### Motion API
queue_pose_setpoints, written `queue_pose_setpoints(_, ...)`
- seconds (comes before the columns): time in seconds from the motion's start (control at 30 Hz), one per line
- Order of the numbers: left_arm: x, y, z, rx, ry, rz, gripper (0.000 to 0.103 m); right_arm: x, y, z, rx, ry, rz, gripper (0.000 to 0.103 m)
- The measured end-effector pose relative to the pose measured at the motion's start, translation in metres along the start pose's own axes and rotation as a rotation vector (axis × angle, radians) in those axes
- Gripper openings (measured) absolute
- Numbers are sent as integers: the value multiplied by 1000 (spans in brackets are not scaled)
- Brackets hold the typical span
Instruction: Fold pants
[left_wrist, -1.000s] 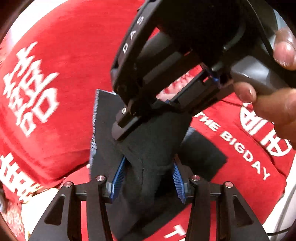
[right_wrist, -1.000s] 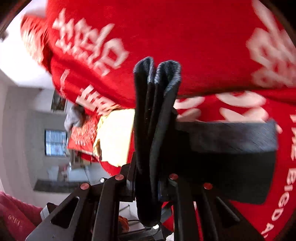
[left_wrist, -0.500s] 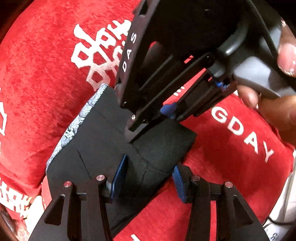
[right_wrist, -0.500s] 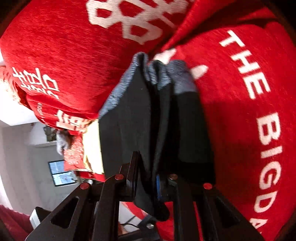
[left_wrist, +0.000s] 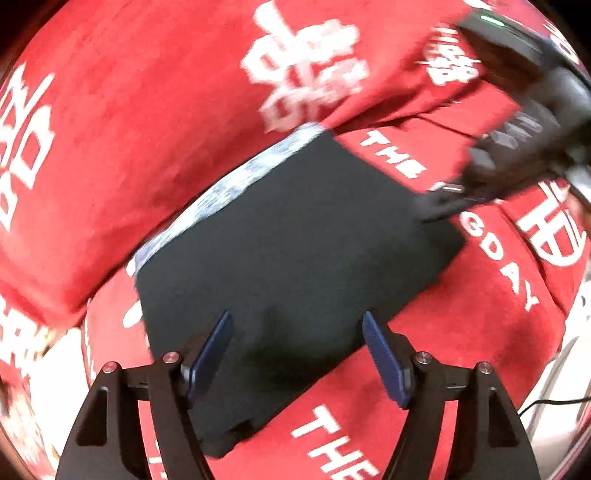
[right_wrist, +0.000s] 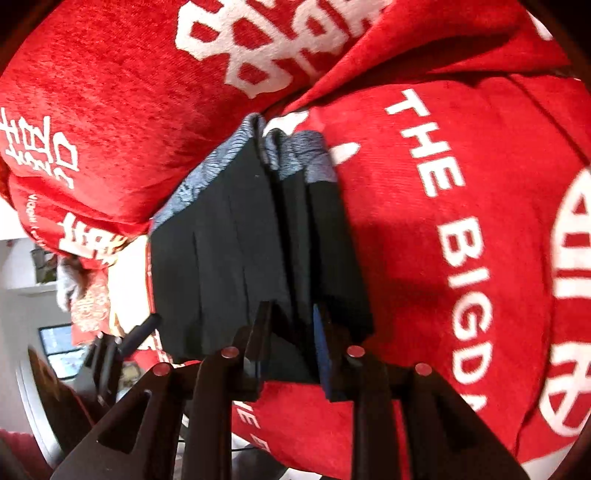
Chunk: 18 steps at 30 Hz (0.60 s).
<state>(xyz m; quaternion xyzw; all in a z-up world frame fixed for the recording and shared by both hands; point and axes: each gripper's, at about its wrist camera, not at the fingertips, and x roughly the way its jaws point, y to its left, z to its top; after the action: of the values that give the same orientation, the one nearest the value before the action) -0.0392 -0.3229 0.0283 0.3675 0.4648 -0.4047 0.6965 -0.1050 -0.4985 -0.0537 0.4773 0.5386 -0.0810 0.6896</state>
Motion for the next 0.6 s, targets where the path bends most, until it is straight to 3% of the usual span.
queue_pose_setpoints(0.13, -1, 33, -8, -85, 19, 48, 74, 2, 1, -10, -26, 6, -87, 30)
queue_pose_setpoints(0.3, 6, 67, -20, -218, 88, 25, 74, 5, 13, -16, -78, -24, -199, 30)
queue_pose_setpoints(0.5, 17, 84, -29, -254, 134, 37, 74, -3, 35, -18, -123, -57, -263, 31)
queue_pose_setpoints(0.57, 19, 89, -32, -271, 142, 37, 98, -6, 42, -18, -127, -63, -264, 34)
queue_pose_setpoints(0.6, 18, 91, -33, -281, 136, 37, 98, -7, 44, -18, -128, -66, -263, 36)
